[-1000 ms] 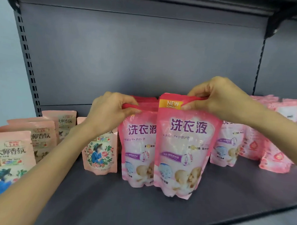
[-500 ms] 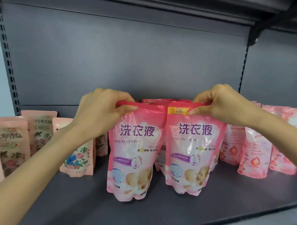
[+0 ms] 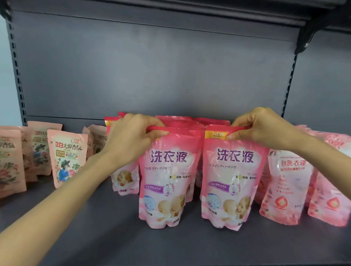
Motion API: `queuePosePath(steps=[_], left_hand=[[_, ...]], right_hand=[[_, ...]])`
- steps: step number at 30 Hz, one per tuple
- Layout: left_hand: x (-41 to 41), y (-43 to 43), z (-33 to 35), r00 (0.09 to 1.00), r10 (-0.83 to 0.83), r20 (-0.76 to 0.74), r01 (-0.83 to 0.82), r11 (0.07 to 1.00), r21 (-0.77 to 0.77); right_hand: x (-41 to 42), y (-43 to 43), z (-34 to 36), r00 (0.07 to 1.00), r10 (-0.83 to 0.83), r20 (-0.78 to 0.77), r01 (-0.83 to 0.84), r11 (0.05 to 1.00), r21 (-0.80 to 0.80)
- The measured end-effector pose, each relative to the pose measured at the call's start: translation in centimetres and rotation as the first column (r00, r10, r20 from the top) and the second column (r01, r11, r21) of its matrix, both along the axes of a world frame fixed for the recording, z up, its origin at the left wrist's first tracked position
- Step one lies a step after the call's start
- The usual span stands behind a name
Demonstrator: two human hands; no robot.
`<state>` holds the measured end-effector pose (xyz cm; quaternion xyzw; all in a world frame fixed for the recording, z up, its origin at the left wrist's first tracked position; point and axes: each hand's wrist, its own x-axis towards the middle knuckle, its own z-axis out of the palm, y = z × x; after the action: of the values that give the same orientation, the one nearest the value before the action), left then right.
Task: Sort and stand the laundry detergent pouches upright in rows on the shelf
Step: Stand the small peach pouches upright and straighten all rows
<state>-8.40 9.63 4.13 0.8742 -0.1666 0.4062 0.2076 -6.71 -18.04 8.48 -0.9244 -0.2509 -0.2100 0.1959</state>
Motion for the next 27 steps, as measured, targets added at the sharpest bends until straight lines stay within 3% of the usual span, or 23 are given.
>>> queuePosePath(steps=[16, 27], left_hand=[[0.7, -3.4, -0.5, 0.999, 0.035, -0.029, -0.037, 0.996, -0.076], [-0.2, -3.7, -0.2, 0.993, 0.104, -0.063, -0.102, 0.994, 0.035]], right_hand=[[2.2, -3.4, -1.6, 0.994, 0.108, -0.026, -0.106, 0.992, 0.072], [2.1, -3.3, -1.8, 0.994, 0.107, -0.030, -0.107, 0.994, 0.013]])
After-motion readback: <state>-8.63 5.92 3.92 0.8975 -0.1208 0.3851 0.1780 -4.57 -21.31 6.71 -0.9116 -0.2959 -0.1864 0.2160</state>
